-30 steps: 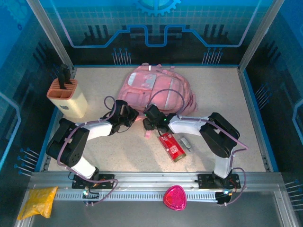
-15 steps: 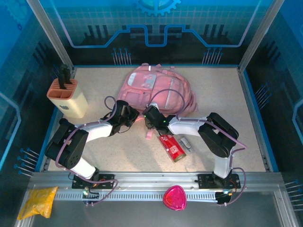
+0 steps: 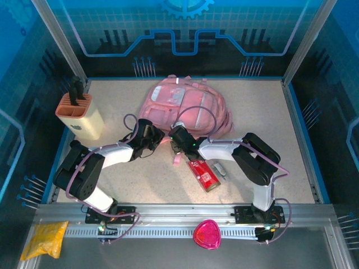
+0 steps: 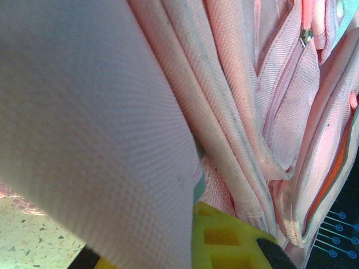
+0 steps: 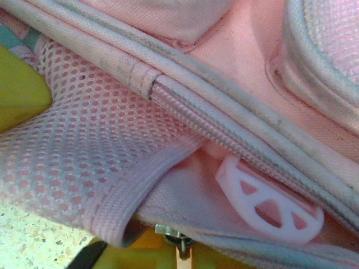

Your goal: Pack books, pencil case, and school supplies into a backpack

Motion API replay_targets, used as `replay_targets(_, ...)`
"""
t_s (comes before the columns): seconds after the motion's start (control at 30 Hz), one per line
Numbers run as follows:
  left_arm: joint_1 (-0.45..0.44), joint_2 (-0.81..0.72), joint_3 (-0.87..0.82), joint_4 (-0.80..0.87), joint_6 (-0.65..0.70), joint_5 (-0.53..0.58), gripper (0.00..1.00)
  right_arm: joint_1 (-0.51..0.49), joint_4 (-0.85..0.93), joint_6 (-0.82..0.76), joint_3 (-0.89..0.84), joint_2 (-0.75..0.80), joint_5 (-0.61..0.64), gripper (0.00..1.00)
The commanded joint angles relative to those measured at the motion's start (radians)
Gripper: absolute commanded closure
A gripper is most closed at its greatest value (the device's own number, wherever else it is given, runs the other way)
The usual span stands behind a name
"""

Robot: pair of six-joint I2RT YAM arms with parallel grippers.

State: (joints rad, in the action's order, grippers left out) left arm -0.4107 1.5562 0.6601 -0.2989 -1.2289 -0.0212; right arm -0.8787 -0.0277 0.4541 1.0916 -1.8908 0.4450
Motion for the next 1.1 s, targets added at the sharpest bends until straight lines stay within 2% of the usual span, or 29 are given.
replay_targets(0.0,-0.033,-0.039,0.026,0.024,0.032,-0.059,1.00,-0.002,-0.080,-0.003,0.001,0.025,0.044,0.97)
replay_targets(0.13,-0.009,-0.045,0.046,0.078,0.074,-0.047,1.00,0.000,-0.002,0.031,-0.027,0.064,0.070,1.00)
replay_targets(0.33,0.096,-0.038,0.064,0.089,0.114,-0.111,1.00,0.006,0.068,0.068,-0.156,0.180,0.118,1.00)
replay_targets(0.53,0.178,-0.030,0.093,0.149,0.172,-0.121,1.00,0.080,0.136,0.104,-0.281,0.295,0.105,1.00)
replay_targets(0.7,0.233,0.019,0.178,0.243,0.268,-0.107,1.00,0.170,0.204,0.097,-0.324,0.382,0.011,1.00)
replay_targets(0.8,0.259,0.071,0.244,0.266,0.313,-0.113,1.00,0.174,0.222,0.070,-0.328,0.392,0.022,1.00)
replay_targets(0.9,0.283,0.133,0.316,0.262,0.328,-0.146,1.00,0.157,0.207,0.058,-0.304,0.370,-0.065,1.00)
replay_targets(0.97,0.288,0.171,0.377,0.283,0.355,-0.157,0.95,0.122,0.158,0.049,-0.281,0.336,-0.162,1.00)
replay_targets(1.07,0.290,0.202,0.442,0.322,0.426,-0.167,0.69,0.061,0.154,0.060,-0.192,0.253,-0.223,1.00)
